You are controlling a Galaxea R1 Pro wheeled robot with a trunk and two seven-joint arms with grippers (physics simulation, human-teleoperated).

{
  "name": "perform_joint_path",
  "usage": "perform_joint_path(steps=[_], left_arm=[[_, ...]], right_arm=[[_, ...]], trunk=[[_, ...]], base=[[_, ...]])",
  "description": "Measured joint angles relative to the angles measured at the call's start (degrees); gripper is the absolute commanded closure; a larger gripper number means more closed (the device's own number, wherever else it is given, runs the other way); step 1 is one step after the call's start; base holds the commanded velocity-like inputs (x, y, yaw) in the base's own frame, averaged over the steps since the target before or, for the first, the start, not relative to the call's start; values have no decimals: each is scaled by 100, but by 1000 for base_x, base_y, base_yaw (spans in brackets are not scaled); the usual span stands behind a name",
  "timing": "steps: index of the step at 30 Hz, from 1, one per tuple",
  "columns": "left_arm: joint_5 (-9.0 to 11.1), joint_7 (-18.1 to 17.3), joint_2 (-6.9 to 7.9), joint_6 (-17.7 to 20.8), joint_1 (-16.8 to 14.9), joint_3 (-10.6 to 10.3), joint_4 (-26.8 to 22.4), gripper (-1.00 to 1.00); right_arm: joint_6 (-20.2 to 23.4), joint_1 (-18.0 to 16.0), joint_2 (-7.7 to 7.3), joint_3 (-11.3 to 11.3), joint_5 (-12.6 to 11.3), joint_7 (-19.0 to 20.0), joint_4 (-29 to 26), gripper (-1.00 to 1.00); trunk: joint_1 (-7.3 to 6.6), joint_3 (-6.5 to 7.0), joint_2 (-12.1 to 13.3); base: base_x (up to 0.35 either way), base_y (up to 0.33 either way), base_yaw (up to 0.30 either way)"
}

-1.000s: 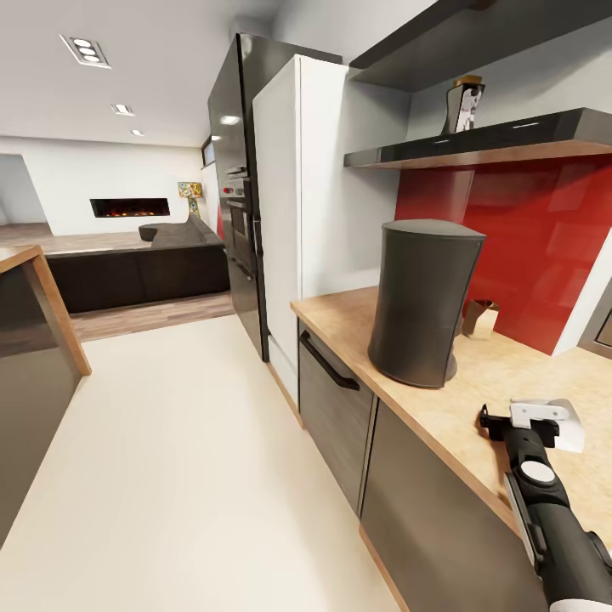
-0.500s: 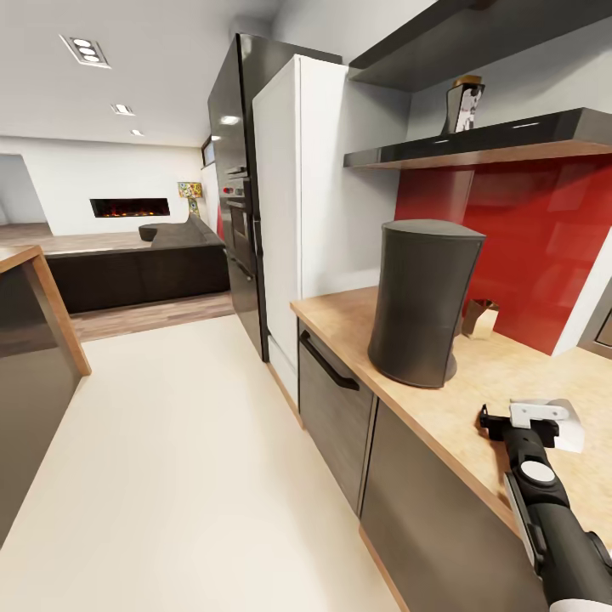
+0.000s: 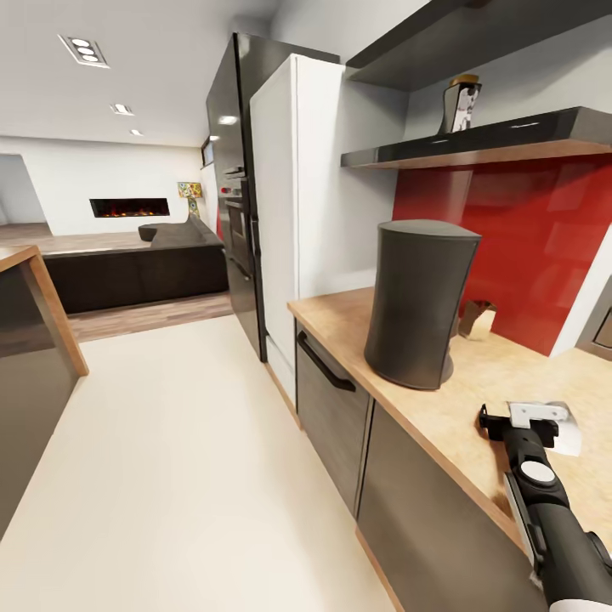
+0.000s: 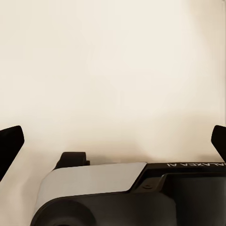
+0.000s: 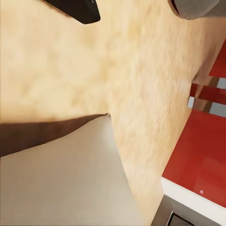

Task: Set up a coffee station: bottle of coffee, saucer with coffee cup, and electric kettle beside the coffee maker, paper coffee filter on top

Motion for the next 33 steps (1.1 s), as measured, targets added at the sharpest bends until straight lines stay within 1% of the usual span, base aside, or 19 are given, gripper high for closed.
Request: perform_joint_path(steps=[17, 33], left_arm=[[2, 0, 0, 0, -1, -1, 0, -100], [1, 0, 0, 0, 0, 0, -1, -100]], right_arm=[[-5, 3, -1, 2, -12, 2, -1, -100], [-3, 1, -10, 10, 5, 11, 3, -100]], trunk=[[1, 0, 0], [0, 0, 0]], base=[[4, -29, 0], [0, -2, 0]])
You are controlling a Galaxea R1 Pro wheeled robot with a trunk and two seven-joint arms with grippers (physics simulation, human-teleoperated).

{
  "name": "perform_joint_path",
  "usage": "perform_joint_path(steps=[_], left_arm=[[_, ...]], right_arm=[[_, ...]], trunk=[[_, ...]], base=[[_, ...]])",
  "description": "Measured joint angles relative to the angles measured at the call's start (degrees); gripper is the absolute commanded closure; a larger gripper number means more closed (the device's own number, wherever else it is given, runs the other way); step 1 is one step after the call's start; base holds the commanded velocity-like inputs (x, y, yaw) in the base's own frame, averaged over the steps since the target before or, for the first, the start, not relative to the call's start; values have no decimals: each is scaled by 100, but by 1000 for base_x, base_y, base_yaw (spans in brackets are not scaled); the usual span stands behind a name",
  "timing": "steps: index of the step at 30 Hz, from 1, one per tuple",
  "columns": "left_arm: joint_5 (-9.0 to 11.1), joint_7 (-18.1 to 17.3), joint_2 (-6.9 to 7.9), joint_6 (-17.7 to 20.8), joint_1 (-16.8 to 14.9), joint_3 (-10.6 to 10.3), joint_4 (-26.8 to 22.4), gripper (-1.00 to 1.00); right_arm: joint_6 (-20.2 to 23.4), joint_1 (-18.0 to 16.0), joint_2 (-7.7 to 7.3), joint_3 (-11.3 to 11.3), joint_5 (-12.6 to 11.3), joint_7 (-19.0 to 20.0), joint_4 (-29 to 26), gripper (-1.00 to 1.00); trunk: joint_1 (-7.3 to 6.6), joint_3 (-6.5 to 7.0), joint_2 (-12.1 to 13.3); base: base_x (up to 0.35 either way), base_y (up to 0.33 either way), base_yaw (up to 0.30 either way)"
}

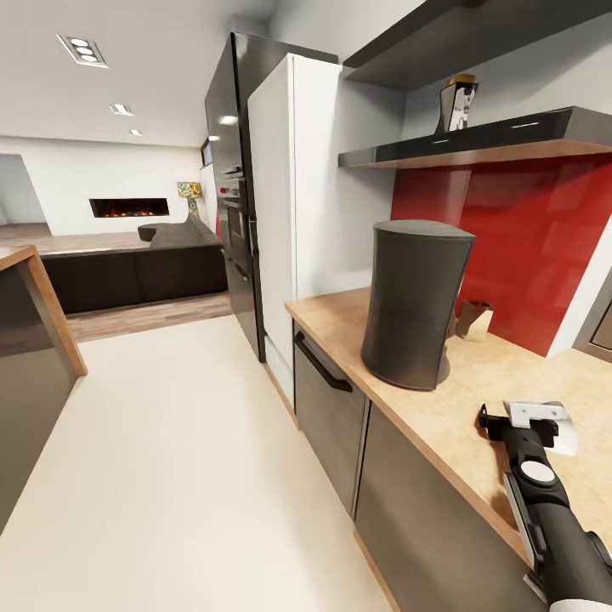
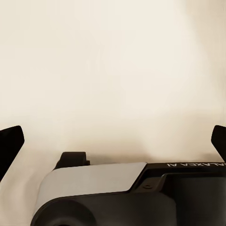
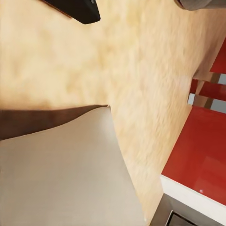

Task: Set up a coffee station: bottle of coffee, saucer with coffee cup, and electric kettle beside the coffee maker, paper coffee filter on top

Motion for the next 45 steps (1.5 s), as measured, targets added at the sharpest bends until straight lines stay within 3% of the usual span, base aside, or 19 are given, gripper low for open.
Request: perform_joint_path(steps=[21, 30, 31, 45], left_arm=[[0, 0, 0, 0, 1, 0, -1, -100], [2, 0, 0, 0, 0, 0, -1, -100], [2, 0, 0, 0, 0, 0, -1, -100], [-1, 0, 0, 0, 0, 0, 0, -100]], right_arm=[[6, 0, -2, 7, 31, 8, -3, -100], [6, 1, -2, 2, 46, 264, -29, -100], [8, 0, -2, 2, 44, 268, -29, 100], [5, 2, -3, 4, 38, 281, -32, 100]], trunk=[[0, 0, 0], [0, 0, 0], [0, 0, 0], [0, 0, 0]], base=[[0, 0, 0], [0, 0, 0], [0, 0, 0], [0, 0, 0]])
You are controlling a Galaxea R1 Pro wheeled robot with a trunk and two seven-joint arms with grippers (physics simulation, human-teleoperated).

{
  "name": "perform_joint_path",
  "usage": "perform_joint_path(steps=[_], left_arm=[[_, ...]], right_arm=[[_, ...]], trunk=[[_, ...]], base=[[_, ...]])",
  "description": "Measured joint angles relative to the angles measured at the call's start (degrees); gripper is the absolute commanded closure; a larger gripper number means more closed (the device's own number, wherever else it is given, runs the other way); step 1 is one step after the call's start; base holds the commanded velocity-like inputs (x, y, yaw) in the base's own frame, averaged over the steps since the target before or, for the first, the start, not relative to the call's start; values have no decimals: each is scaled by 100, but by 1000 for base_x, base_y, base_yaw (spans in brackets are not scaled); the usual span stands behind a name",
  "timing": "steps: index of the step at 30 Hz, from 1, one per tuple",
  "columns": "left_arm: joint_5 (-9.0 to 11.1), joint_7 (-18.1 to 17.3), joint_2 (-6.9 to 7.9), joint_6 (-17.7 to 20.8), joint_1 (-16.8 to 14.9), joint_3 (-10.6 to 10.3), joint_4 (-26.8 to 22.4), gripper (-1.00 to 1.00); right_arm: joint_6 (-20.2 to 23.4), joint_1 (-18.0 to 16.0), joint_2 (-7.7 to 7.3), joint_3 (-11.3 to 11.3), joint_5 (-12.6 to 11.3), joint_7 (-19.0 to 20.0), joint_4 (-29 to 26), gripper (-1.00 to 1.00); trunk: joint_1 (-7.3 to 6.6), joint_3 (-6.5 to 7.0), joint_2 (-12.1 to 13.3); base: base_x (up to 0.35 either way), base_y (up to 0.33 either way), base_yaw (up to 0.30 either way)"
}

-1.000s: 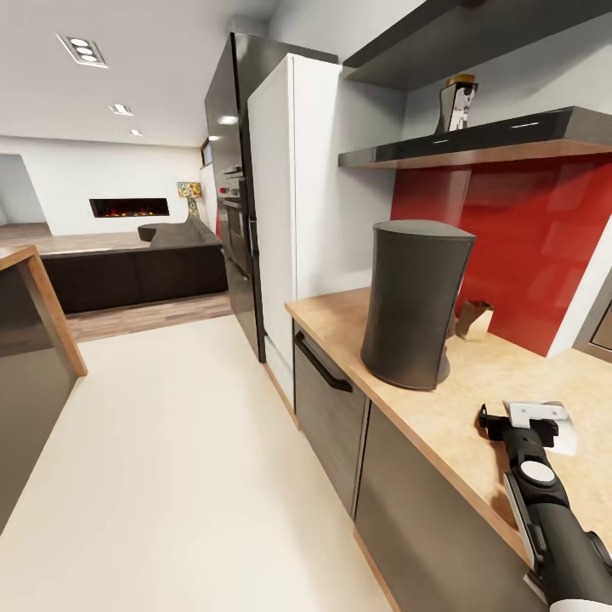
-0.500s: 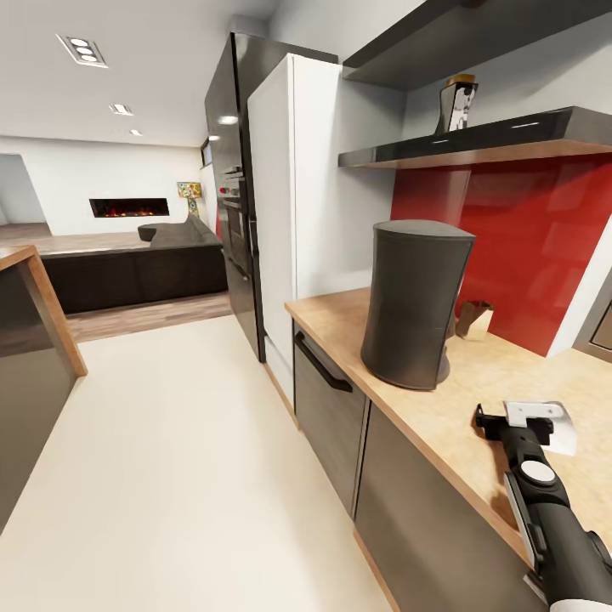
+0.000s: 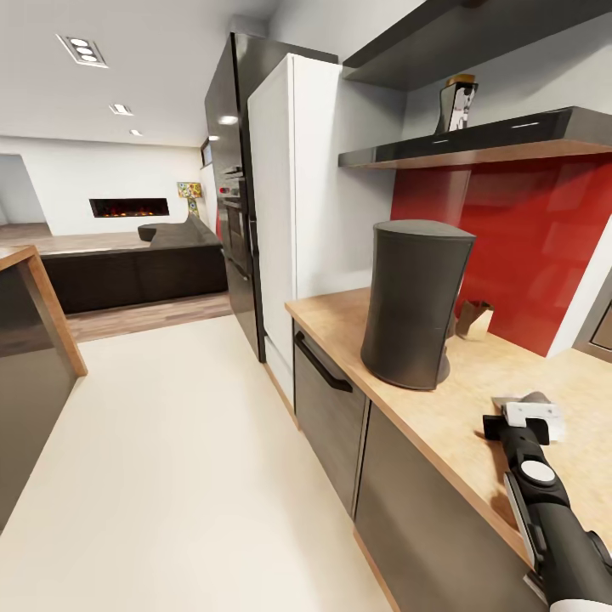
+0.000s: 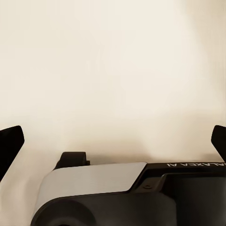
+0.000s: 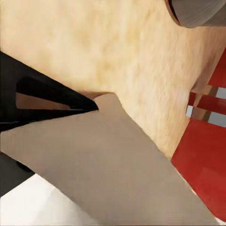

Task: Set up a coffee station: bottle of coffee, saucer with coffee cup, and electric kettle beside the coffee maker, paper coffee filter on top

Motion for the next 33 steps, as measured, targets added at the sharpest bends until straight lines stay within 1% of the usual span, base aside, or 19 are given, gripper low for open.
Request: perform_joint_path(steps=[33], left_arm=[[2, 0, 0, 0, 0, 0, 0, -100]], right_arm=[[-1, -2, 2, -1, 2, 2, 2, 100]], trunk=[[0, 0, 0]], base=[[0, 0, 0]])
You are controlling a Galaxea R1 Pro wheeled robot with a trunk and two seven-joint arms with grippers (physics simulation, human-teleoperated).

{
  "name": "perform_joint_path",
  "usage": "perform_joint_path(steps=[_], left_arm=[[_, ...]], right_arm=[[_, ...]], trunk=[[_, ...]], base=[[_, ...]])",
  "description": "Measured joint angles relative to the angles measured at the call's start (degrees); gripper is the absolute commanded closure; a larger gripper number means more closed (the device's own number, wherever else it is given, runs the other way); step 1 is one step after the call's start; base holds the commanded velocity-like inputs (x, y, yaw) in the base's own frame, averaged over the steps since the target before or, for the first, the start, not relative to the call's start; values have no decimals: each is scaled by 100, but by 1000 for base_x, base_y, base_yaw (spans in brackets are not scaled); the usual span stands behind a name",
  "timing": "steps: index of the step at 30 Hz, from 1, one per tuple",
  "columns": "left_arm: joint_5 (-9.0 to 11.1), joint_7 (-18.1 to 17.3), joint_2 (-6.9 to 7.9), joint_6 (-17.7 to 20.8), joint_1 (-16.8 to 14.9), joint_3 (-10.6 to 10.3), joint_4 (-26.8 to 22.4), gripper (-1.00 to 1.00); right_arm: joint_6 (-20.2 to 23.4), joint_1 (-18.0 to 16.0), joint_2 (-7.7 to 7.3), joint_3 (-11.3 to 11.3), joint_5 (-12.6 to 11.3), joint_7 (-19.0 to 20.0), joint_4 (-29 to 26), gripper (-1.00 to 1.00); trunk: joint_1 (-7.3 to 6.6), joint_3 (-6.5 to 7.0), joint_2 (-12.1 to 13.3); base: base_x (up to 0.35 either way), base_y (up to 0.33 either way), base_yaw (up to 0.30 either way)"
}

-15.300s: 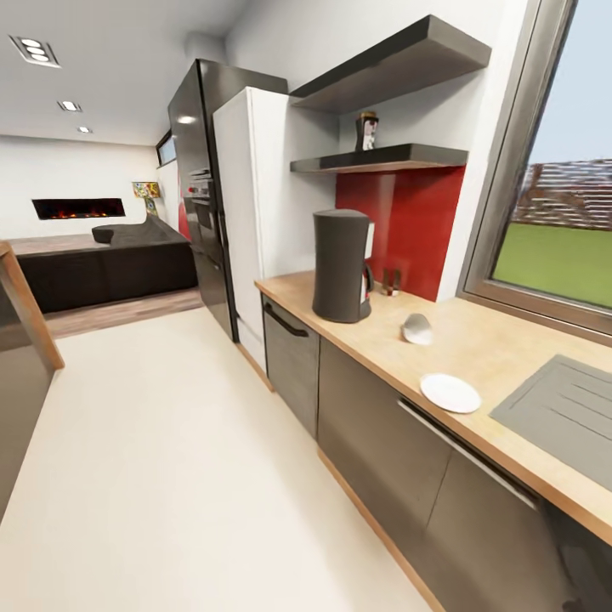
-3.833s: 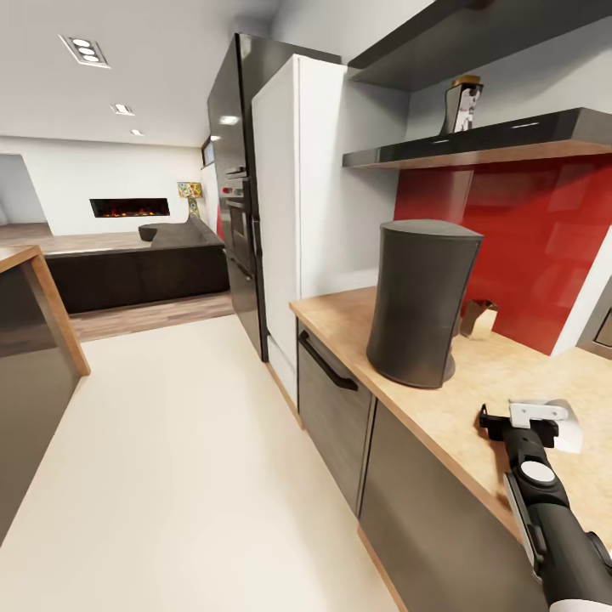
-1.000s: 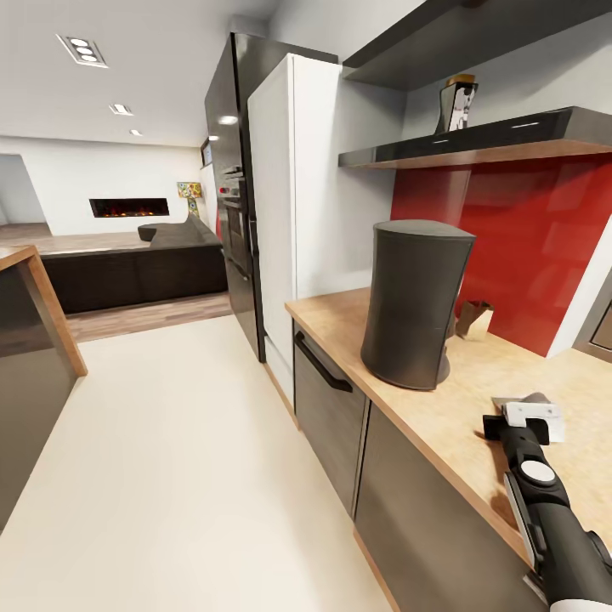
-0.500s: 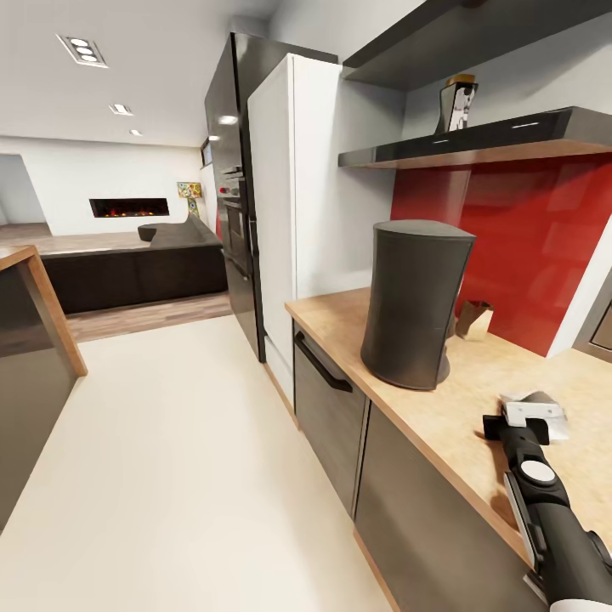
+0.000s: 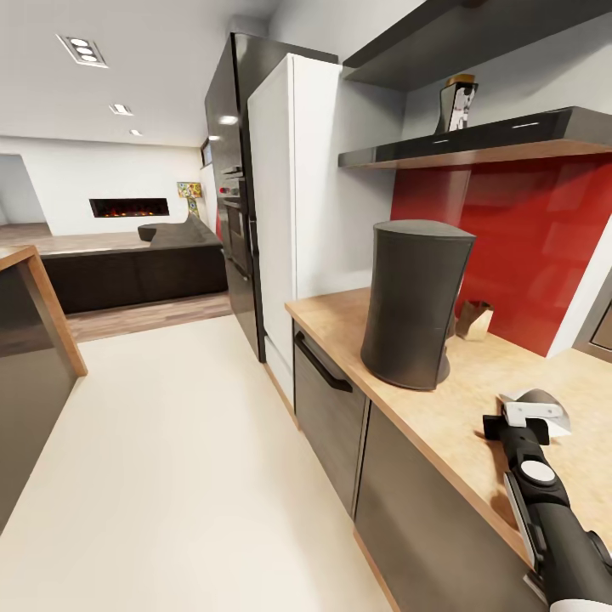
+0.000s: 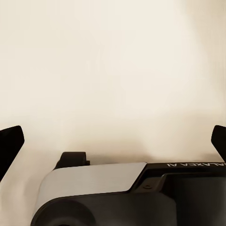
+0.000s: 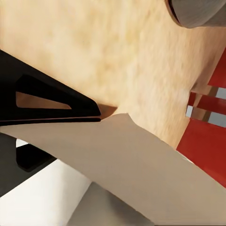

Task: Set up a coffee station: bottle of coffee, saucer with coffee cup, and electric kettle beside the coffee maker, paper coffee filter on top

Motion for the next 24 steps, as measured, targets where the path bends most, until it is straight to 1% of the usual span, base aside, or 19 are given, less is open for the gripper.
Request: perform_joint_path(steps=[8, 9, 10, 14, 24], left_arm=[[2, 0, 0, 0, 0, 0, -1, -100], [6, 0, 0, 0, -2, -7, -11, -100], [6, 0, 0, -3, -1, -8, -13, -100], [6, 0, -2, -29, -1, -8, -10, -100], [6, 0, -9, -35, -1, -8, -9, -100]], right_arm=[[5, -3, -2, 1, -8, 3, 3, 100], [58, 0, -3, 0, -50, -21, -15, 100], [125, 1, -2, -2, -7, -16, -45, 100], [337, 1, 0, 7, -1, -13, -132, 100], [388, 2, 1, 10, -5, -14, -232, 100]], trunk=[[0, 0, 0], [0, 0, 0], [0, -1, 1], [0, -1, 1], [0, -1, 1]], base=[[0, 0, 0], [0, 0, 0], [0, 0, 0], [0, 0, 0], [0, 0, 0]])
